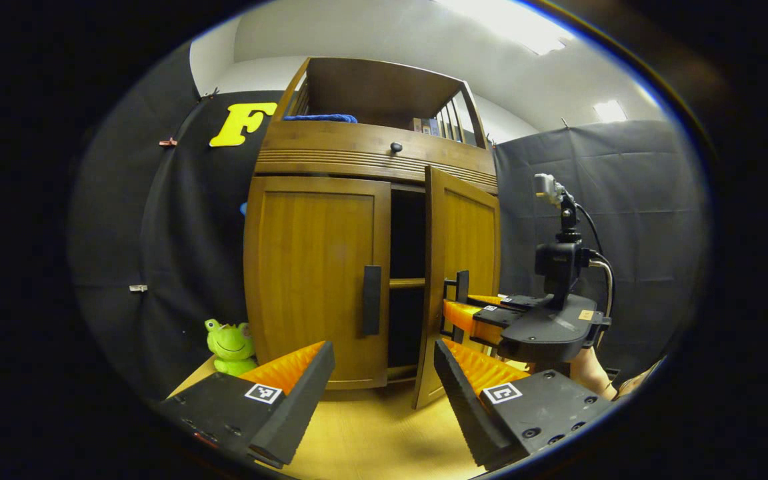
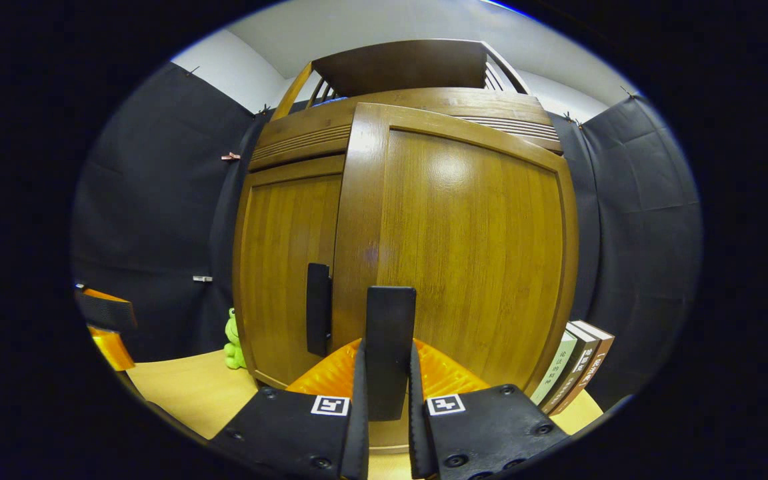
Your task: Open the right door of the double-door shoe cabinet with the right hand, and open the left door with the left hand.
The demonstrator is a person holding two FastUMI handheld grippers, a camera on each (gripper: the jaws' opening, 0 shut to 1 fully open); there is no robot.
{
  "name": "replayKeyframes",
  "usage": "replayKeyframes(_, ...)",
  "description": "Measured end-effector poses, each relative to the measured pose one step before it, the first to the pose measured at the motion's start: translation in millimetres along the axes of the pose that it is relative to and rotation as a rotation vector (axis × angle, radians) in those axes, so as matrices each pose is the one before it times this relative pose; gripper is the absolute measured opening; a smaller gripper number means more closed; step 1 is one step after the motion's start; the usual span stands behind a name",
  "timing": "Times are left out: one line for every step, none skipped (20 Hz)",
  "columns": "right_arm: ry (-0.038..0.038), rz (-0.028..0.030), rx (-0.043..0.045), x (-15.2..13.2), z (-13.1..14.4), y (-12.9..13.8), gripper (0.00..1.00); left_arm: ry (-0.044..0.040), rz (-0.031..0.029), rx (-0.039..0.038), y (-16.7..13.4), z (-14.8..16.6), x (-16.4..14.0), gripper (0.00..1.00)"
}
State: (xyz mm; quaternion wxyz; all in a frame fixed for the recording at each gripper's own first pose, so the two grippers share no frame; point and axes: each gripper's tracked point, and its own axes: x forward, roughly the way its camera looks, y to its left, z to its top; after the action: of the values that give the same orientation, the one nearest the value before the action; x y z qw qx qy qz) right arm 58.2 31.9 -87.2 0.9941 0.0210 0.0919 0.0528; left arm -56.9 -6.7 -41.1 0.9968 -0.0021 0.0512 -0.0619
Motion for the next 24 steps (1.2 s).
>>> replayKeyframes(0.00143, 0.00455, -0.00335, -5.9, 0.27, -2.25, 0.28, 0.00096, -0.00853, -0.0002, -3.76, -1.24, 2.2, 0.94)
replayKeyframes(-0.00064, 0.00502, -0.00478, -6.57, 0.8, -1.8, 0.24, 0.00011, -0.00645, 0.0002, -3.48, 0.23, 3.12, 0.94)
replayKeyframes(-0.0016, 0.00628, -0.00342, -5.81, 1.15, -2.19, 0.24, -0.00035, -0.00407, -0.00006, -2.95, -0.91, 2.0, 0.94)
replayKeyframes(-0.00181, 0.00774, 0.00012, -5.89, 1.4, -1.87, 0.28, -0.00051, -0.00222, -0.00074, -3.06, 0.16, 3.71, 0.94)
replayKeyframes(-0.0015, 0.00827, 0.00237, -6.98, -0.43, -3.32, 0.28, -0.00153, -0.00236, -0.00184, -2.69, -0.64, 3.21, 0.94)
replayKeyframes(-0.00159, 0.00737, 0.00404, -7.09, 1.31, -2.86, 0.28, -0.00279, -0.00283, -0.00396, -2.69, 0.48, 3.23, 0.94)
replayKeyframes(0.00163, 0.00489, 0.00328, -7.39, 1.25, -3.67, 0.28, -0.00299, -0.00456, -0.00486, -3.32, 0.01, 3.77, 0.94)
replayKeyframes(0.00285, 0.00103, 0.00338, -7.68, 0.28, -4.14, 0.24, -0.0016, -0.00466, -0.00454, -3.56, 0.54, 3.75, 0.94)
replayKeyframes(0.00186, -0.00099, 0.00326, -7.57, 0.3, -4.7, 0.24, -0.00177, -0.00522, -0.00315, -3.98, -0.35, 3.69, 0.94)
replayKeyframes(0.00186, -0.00064, 0.00217, -7.19, 1.38, -4.0, 0.24, -0.0016, -0.00502, -0.00168, -4.01, 0.88, 4.36, 0.94)
replayKeyframes(0.00052, -0.00086, 0.00089, -6.8, 1.42, -4.14, 0.28, -0.00089, -0.00405, -0.00127, -4.85, -1.27, 4.61, 0.94)
replayKeyframes(0.00001, -0.00059, 0.00071, -5.37, 0.96, -4.21, 0.23, -0.00063, -0.00318, -0.0011, -4.26, 0.08, 4.33, 0.94)
replayKeyframes(-0.00122, -0.00032, 0.00189, -5.4, 0.1, -3.84, 0.27, -0.00559, 0.00208, -0.00292, -4.02, -2.67, 2.61, 0.94)
replayKeyframes(-0.00175, -0.00058, 0.00365, -5.0, 0.4, -4.8, 0.23, -0.00422, 0.00422, 0.00149, -3.45, -0.26, 3.51, 0.94)
replayKeyframes(-0.00041, -0.00128, 0.00498, -5.1, 0.5, -3.56, 0.23, 0.00017, 0.00475, 0.00551, -3.06, -2.04, 2.93, 0.92)
replayKeyframes(-0.00026, -0.00199, 0.00452, -6.06, 1.4, -4.08, 0.23, 0.00179, 0.00484, 0.00601, -2.66, -0.99, 4.59, 0.92)
replayKeyframes(0.00138, -0.00312, 0.00182, -4.48, 0.58, -3.39, 0.27, 0.00309, 0.00239, 0.00435, -2.93, -2.71, 3.57, 0.94)
replayKeyframes(-0.00051, -0.00498, 0.00096, -5.15, -0.03, -4.81, 0.27, 0.0052, 0.00093, 0.0016, -4.0, -1.46, 4.2, 0.94)
replayKeyframes(-0.00293, -0.00569, 0.00252, -4.95, 0.98, -5.93, 0.27, 0.00422, 0.00229, -0.00115, -3.26, -3.39, 3.72, 0.94)
replayKeyframes(-0.00328, -0.00745, 0.00467, -4.06, 1.74, -4.18, 0.27, 0.00582, 0.00022, 0.00041, -3.6, -0.99, 3.45, 0.94)
replayKeyframes(-0.00308, -0.00835, 0.00394, -4.62, -0.02, -5.37, 0.27, 0.00495, -0.00213, 0.00147, -4.08, -1.72, 3.69, 0.92)
replayKeyframes(-0.00249, -0.00994, 0.00239, -3.09, 0.12, -4.98, 0.27, 0.00126, -0.00356, 0.0004, -3.58, -0.9, 2.83, 0.92)
replayKeyframes(-0.00141, -0.01053, -0.00023, -3.63, 0.67, -5.82, 0.27, -0.00024, -0.00395, -0.00101, -3.72, -0.37, 2.63, 0.92)
replayKeyframes(-0.00327, -0.01036, -0.00248, -3.65, 1.28, -5.88, 0.27, 0.0001, -0.0025, -0.00361, -2.64, 0.56, 1.68, 0.92)
